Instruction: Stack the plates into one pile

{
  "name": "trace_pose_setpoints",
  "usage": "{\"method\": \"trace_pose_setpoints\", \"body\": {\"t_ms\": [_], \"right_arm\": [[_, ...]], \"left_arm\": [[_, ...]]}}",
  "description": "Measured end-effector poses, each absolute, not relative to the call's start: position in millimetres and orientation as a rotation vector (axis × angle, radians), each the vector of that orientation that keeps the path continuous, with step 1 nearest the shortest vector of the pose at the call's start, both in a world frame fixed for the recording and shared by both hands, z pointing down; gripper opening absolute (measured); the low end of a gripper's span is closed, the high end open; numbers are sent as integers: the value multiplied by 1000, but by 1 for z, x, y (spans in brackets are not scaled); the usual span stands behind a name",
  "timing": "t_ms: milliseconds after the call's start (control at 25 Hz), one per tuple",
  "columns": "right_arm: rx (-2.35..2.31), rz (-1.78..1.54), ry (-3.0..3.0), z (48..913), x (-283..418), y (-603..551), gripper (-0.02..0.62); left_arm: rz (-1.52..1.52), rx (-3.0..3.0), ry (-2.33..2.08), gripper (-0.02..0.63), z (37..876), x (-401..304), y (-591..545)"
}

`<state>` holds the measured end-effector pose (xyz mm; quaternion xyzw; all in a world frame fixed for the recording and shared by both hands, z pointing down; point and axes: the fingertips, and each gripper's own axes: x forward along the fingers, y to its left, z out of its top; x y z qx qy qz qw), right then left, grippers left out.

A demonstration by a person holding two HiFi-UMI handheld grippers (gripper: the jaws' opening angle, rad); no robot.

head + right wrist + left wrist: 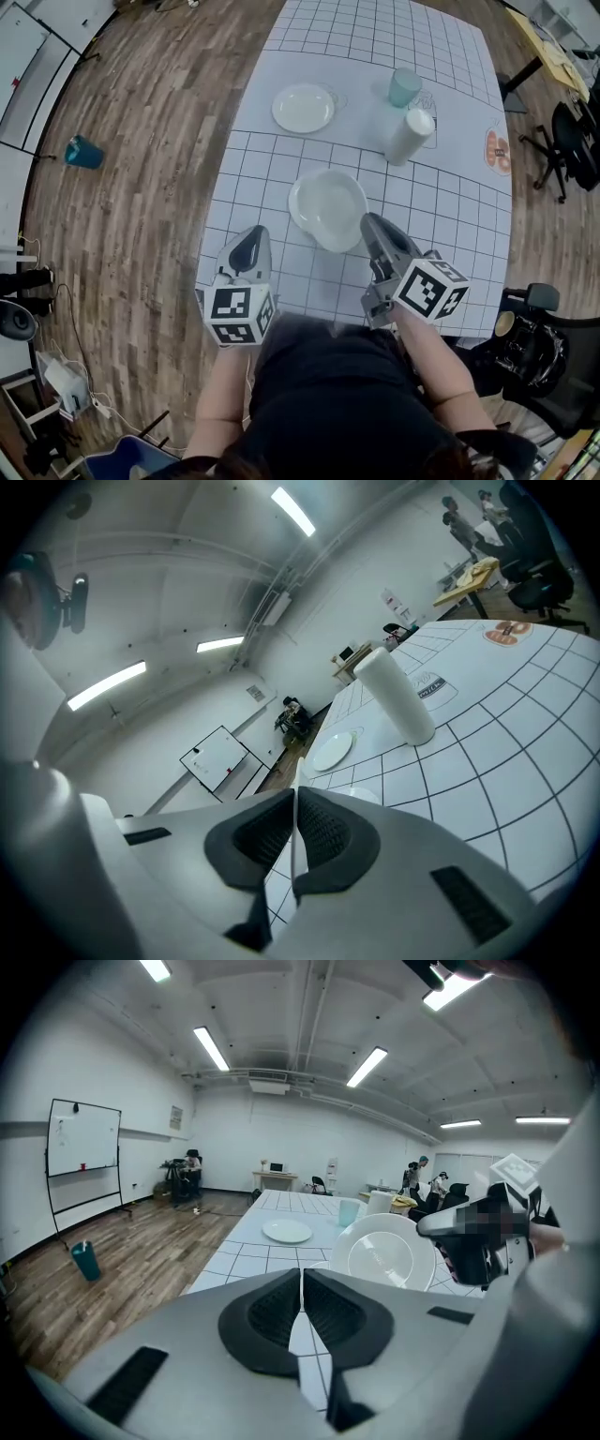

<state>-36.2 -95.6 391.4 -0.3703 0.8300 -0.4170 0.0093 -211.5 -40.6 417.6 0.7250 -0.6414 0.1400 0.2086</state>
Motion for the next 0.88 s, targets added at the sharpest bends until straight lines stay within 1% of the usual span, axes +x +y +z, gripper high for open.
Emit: {"method": "trace_pose_setpoints", "body": {"t_ms": [200,480,880], "right_arm": [[-1218,-1356,2510,404,-64,-104,29],[-1311,-1414,2382,418,-85,-112,29],[-1384,-1487,2299,442,-79,-114,29]], "left_arm": [[394,2055,-1716,29,427,-243,-53],[411,2114,-1614,29,440,-271,-68],[433,2141,-1520,29,456,-266,-85]]}}
